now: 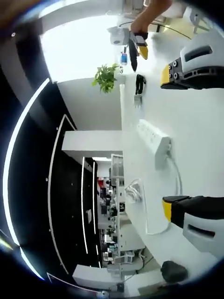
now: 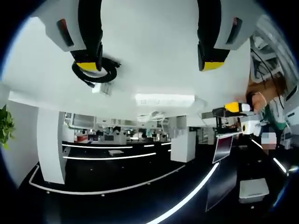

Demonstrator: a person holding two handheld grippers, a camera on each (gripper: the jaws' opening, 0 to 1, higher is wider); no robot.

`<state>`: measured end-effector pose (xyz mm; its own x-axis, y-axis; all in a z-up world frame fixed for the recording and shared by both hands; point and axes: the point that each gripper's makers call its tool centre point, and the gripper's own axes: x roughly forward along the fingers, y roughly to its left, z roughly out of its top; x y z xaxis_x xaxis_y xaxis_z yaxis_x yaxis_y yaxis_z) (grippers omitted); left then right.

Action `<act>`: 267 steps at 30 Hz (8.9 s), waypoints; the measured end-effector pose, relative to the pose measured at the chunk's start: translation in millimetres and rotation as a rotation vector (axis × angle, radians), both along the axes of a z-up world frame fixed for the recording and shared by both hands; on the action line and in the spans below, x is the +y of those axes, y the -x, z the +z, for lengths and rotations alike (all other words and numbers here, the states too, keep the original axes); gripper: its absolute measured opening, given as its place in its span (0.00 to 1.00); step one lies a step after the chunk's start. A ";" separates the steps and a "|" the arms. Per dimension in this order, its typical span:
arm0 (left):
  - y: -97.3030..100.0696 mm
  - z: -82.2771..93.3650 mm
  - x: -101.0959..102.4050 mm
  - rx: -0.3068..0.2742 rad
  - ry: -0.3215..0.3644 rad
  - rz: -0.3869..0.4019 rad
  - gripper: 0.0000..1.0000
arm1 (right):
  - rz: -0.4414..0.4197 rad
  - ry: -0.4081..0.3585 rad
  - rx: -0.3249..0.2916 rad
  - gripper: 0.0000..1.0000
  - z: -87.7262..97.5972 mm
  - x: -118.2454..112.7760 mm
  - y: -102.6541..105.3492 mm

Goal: Straighten the power strip on the desk, plug the charger into it

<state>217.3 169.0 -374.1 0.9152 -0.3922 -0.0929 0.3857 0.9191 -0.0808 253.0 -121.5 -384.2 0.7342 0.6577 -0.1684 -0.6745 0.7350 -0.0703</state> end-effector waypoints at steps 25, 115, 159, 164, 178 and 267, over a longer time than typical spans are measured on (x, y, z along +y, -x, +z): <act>-56.0 -4.0 -8.4 -0.013 -0.053 0.002 0.95 | 0.198 -0.030 -0.182 0.80 44.0 43.3 -89.4; -97.3 -47.3 -28.4 0.225 -0.146 -0.064 0.54 | 0.364 0.194 0.107 0.41 -31.9 124.8 -159.0; -114.0 -49.3 -25.7 0.281 -0.172 -0.107 0.51 | 0.290 0.168 0.159 0.29 -30.6 113.9 -148.3; -116.0 -49.3 -25.9 0.288 -0.181 -0.128 0.51 | 0.274 0.170 0.161 0.28 -30.6 112.0 -145.3; -124.7 -50.3 -26.0 0.285 -0.209 -0.190 0.51 | 0.207 0.173 0.160 0.26 -30.8 105.2 -142.5; -172.8 -47.2 -59.3 0.212 -0.263 -0.359 0.52 | 0.012 0.181 0.139 0.20 -29.4 66.7 -136.3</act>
<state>390.0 109.7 -421.3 0.6772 -0.6173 -0.4005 0.6817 0.7311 0.0258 389.3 -54.8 -413.7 0.6882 0.6158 -0.3837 -0.6952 0.7110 -0.1058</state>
